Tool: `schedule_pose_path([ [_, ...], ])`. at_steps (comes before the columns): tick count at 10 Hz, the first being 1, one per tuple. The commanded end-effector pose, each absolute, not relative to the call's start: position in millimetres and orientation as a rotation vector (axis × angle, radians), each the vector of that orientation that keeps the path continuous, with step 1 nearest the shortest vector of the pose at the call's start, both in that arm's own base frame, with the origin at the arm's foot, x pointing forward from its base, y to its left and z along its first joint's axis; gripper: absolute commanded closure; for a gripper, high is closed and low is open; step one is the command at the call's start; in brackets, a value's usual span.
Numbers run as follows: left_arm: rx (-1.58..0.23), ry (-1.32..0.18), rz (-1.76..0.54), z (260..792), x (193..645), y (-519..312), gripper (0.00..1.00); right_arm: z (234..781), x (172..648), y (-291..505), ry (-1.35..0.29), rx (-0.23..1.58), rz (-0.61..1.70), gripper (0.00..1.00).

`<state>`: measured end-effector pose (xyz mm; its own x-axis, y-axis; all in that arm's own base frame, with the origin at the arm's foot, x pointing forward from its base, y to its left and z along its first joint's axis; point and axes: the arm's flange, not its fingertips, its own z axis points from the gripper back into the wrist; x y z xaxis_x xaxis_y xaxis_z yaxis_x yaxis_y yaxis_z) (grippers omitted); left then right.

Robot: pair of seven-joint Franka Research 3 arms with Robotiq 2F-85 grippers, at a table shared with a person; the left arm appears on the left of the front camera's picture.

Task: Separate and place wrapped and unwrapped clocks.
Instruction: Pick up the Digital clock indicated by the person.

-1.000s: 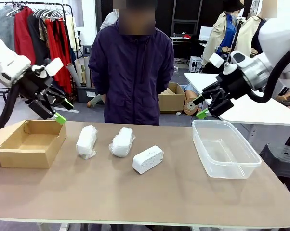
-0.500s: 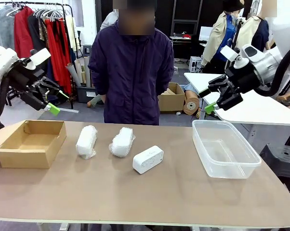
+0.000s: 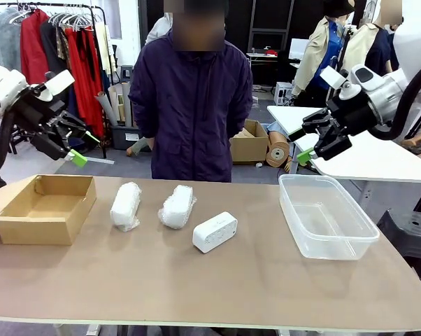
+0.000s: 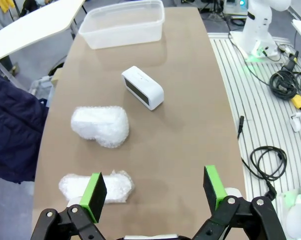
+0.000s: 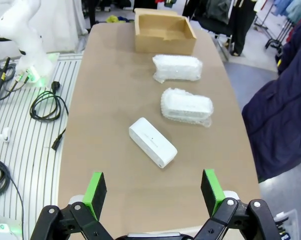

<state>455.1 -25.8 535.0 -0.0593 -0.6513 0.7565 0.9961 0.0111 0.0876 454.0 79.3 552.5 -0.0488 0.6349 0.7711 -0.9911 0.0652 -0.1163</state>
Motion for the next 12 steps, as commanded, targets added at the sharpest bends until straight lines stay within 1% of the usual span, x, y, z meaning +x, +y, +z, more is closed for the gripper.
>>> schedule_pose_path([
  [1,-0.619,-0.752,-1.491,535.6,454.4,-25.5,0.0,553.8,453.3,79.0,-0.796,0.589,1.444,0.0],
  [12,-0.619,-0.752,-1.491,535.6,454.4,-25.5,0.0,553.8,453.3,79.0,-0.796,0.589,1.444,0.0],
])
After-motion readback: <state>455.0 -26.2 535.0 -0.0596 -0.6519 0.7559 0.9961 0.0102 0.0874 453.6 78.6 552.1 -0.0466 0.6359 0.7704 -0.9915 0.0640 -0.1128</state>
